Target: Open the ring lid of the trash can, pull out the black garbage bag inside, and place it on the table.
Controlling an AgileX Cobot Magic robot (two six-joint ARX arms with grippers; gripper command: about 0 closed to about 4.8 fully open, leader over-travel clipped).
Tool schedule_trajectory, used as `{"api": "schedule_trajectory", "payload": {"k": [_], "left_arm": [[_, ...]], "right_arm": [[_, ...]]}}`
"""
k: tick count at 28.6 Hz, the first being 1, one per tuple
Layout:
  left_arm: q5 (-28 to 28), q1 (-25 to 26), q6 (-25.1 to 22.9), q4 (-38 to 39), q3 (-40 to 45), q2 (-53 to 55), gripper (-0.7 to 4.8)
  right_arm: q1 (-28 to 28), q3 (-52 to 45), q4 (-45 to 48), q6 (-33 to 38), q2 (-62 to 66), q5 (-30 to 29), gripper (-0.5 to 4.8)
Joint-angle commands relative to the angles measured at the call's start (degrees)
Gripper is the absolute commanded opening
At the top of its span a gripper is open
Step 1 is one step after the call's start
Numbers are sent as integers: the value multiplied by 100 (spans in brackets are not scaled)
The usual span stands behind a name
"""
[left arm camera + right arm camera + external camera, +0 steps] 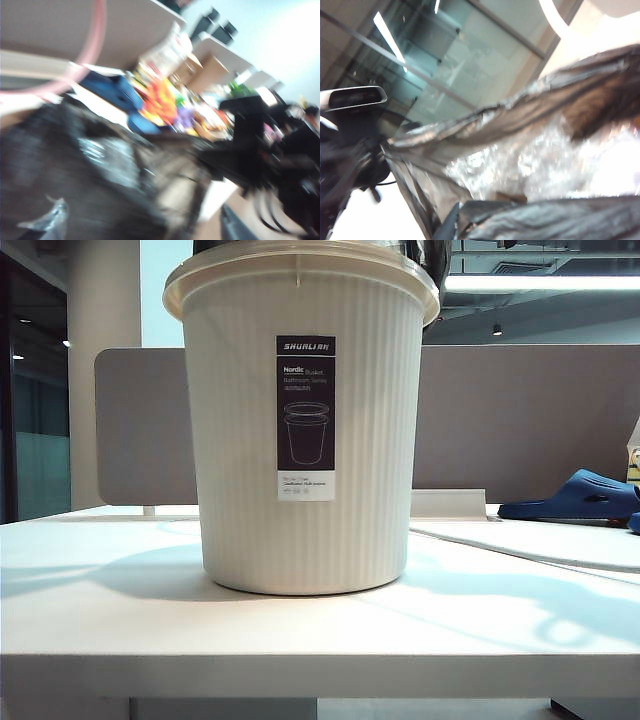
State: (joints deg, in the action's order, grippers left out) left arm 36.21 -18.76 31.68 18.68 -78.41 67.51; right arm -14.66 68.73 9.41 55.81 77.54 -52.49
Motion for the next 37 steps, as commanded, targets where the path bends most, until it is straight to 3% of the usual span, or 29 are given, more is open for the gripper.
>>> {"api": "schedule_trajectory", "payload": {"k": [1,4,11,15,18,19,20,26,29,30,37], "left_arm": [[-55,-46,-249,90,-15,11,399],[-509,-330,-411,192,-13,52,399],[-966,-614,-660,334,-13,201,393],[-1244,-835,-710,319,-13,352,333],[-1349,-817,-772,264,-13,407,322],[-1349,-835,-769,245,-15,433,283],[-1351,-833,-772,245,-13,468,198],[-1462,-828,-791,181,-13,503,51],[-1550,-828,-844,155,-15,503,42],[-1567,-828,-901,146,-13,503,10],[-1602,-828,-898,-129,-15,503,-5]], "right_arm": [[-15,33,-63,-149,-28,-15,-5],[-13,33,-66,-181,-33,-20,-6],[-13,33,-90,-190,-28,-7,-6],[-13,26,-173,-260,-22,-7,-6],[-13,26,-249,-345,-15,2,-5],[-13,26,-280,-367,-15,4,-5],[-9,26,-317,-382,-15,0,-5],[-9,26,-319,-402,-13,22,-6],[-9,26,-319,-404,0,24,-6],[-9,26,-319,-420,4,24,-6],[-9,26,-319,-474,7,22,-5]]}}
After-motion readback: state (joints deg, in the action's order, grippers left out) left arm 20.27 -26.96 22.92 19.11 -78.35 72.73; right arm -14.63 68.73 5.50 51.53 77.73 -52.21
